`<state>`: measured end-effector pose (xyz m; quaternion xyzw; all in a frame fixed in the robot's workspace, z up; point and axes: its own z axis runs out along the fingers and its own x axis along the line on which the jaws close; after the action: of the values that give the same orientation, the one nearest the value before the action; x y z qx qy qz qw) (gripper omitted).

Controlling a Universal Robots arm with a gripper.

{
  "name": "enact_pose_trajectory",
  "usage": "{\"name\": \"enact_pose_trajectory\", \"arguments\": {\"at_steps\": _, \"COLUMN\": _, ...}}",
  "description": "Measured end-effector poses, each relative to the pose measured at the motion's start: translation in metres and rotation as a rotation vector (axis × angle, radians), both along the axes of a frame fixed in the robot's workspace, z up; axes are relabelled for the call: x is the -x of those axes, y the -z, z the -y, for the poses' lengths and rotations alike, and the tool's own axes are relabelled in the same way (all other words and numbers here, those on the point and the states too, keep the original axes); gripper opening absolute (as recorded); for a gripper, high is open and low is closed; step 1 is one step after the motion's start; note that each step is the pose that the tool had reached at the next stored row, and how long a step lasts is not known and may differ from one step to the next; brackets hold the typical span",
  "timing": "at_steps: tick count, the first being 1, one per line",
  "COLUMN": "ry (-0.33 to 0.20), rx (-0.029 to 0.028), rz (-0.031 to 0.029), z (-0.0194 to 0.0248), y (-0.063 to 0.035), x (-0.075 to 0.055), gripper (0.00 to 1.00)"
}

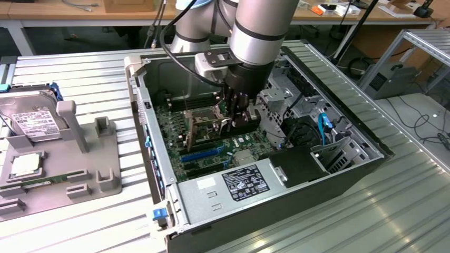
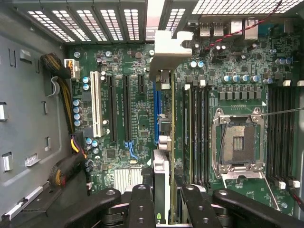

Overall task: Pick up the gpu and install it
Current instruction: 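Insert the gpu into the slot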

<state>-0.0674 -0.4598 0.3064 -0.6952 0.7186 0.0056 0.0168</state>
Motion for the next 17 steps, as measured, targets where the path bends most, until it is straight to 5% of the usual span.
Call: {"name": "enact_pose_trajectory", "arguments": {"at_steps": 17, "ry": 0.000, "rx": 0.0000, "rz": 0.0000, "z": 0.0000, "y": 0.0012, "x": 0.011, "gripper": 0.27}}
